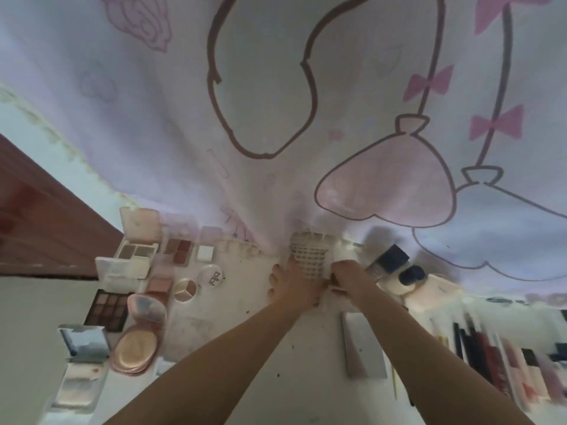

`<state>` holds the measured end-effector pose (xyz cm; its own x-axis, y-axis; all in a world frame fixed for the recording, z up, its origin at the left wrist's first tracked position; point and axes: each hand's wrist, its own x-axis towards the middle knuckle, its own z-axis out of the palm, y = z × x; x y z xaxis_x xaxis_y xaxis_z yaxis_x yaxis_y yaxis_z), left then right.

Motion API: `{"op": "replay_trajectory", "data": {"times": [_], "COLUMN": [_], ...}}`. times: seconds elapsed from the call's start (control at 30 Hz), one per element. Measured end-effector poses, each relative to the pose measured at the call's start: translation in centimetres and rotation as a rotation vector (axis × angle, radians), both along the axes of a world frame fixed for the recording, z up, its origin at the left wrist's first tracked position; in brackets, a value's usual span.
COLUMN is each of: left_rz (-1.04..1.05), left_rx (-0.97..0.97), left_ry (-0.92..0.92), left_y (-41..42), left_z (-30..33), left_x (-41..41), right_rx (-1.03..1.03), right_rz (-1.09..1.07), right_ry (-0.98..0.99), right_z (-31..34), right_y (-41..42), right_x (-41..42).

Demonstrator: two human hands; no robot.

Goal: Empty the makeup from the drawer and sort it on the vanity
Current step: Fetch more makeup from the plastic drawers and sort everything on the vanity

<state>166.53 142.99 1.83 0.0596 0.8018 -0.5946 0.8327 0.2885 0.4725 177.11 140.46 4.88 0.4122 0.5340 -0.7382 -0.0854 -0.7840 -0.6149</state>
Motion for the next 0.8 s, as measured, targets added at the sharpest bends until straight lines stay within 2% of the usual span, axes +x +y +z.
{"op": "replay_trajectory", "data": {"times": [0.13, 0.2, 0.23, 0.3, 0.33, 0.4, 0.67, 0.8], "left_rz": [-0.079, -0.085, -0.067, 0.011, 0.053, 0.095, 0.073, 0.190], "left_rx": [-0.028, -0.035, -0.058, -0.169, -0.236, -0.346, -0.386, -0.593], "left_ry": [0.031, -0.011, -0.090, -0.363, -0.500, -0.660, -0.824, -1.029], "left_y": [-0.5, -0.9, -1.2, -1.8, -2.2, -2.8, -4.0, -3.3], "left_z": [0.6, 1.3, 1.8, 2.9, 3.5, 4.4, 6.1, 5.8], "left_x": [-1.1, -2.3, -3.2, -5.3, -6.4, -8.5, -13.8, -16.5], "right_rx": [0.048, 0.111, 0.152, 0.236, 0.259, 0.274, 0.367, 0.451], "right_rz": [0.052, 0.030, 0.018, 0.013, 0.044, 0.134, 0.123, 0.110], "right_ry": [0.144, 0.236, 0.299, 0.446, 0.511, 0.604, 0.626, 0.784], "right_z": [0.3, 0.8, 0.9, 1.1, 1.2, 1.6, 2.6, 2.1], "right_y": [-1.6, -2.3, -2.8, -3.9, -4.5, -5.5, -6.1, -7.3], "right_x": [-1.0, -1.8, -2.2, -3.2, -3.7, -4.7, -9.0, -8.6]}}
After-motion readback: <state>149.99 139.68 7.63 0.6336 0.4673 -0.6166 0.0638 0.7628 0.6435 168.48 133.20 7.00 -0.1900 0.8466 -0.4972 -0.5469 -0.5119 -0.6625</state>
